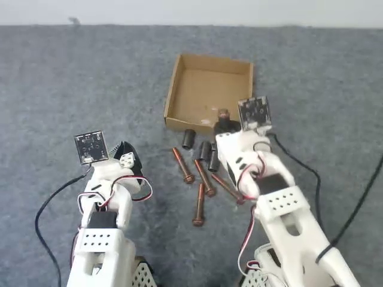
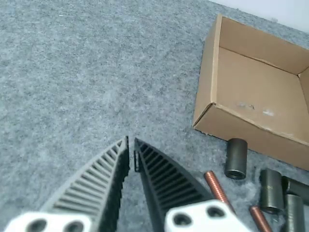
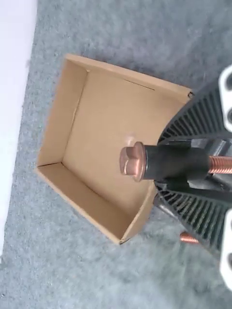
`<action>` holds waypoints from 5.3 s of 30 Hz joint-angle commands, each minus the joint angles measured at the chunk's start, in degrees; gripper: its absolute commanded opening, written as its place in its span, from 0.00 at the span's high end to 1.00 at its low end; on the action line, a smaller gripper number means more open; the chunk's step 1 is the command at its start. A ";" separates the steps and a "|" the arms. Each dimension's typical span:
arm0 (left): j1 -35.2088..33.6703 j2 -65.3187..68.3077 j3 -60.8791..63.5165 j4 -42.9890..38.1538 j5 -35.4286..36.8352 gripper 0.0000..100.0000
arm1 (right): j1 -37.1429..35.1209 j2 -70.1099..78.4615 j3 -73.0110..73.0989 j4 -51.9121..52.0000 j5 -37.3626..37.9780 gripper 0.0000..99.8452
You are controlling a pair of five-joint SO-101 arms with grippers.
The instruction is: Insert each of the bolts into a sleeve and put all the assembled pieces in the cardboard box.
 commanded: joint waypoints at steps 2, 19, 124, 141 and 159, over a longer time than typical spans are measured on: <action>-0.26 -0.18 -0.66 0.18 -0.44 0.99 | 0.92 3.56 -17.76 14.29 -0.35 0.99; -0.26 -0.18 -0.66 0.18 -0.44 0.99 | 8.31 42.95 -61.54 35.21 -0.70 0.99; -0.26 -0.18 -0.66 0.00 -0.44 0.99 | 1.63 78.55 -88.70 45.67 -6.95 0.99; -0.26 -0.18 -0.66 0.00 -0.44 0.99 | -2.77 82.07 -98.73 70.81 -2.81 0.99; -0.26 -0.18 -0.66 0.00 -0.44 0.99 | -0.22 68.00 -87.21 73.10 -12.84 0.99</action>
